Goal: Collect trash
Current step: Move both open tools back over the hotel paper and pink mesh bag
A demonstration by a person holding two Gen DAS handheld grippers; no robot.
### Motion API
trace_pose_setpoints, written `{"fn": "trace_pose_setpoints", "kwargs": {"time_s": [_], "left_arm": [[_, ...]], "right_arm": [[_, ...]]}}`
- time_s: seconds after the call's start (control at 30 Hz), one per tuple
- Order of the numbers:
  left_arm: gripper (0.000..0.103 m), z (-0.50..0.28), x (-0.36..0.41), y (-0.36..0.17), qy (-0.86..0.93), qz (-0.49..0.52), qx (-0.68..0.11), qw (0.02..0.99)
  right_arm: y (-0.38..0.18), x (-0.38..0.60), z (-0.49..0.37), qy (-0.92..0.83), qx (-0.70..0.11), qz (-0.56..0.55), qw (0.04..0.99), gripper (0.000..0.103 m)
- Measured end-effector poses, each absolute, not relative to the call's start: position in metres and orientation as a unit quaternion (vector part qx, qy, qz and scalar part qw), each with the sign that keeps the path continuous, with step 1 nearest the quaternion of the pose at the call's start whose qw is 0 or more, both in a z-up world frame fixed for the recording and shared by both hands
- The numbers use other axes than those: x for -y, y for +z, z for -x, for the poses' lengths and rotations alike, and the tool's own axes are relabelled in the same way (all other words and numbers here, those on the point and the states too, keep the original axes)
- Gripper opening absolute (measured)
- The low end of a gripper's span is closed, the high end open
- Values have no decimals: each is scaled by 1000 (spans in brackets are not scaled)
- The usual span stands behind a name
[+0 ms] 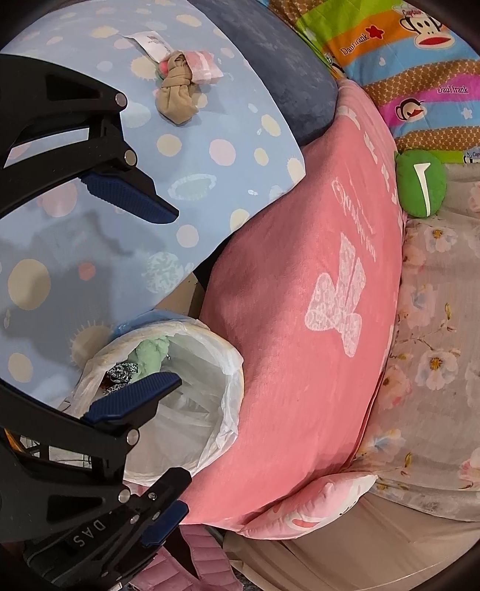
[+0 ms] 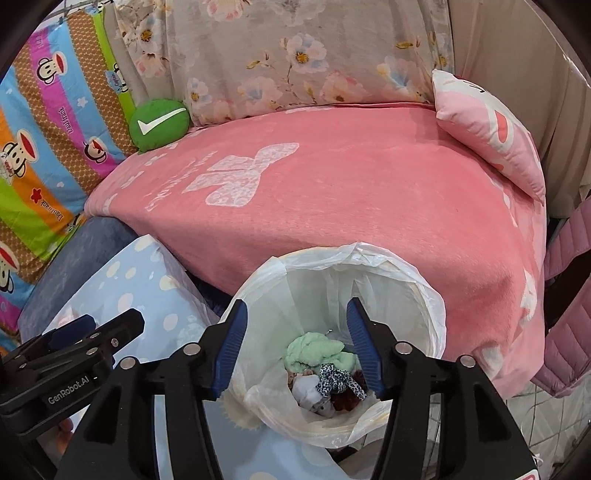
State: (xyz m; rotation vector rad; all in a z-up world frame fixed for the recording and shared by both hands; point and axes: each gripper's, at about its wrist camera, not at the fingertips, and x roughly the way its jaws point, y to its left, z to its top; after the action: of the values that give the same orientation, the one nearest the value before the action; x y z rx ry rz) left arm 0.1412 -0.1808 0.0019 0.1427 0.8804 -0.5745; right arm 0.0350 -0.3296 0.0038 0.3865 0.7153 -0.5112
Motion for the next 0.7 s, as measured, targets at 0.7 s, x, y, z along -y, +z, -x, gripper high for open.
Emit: {"fn": "trace_pose_setpoints", "kwargs": {"time_s": [0.7], "left_arm": [[78,-161,84,5,-212,-25,-423,881]], "right_arm": [[13,245,-60,-187,-357,-151,903,62]]}}
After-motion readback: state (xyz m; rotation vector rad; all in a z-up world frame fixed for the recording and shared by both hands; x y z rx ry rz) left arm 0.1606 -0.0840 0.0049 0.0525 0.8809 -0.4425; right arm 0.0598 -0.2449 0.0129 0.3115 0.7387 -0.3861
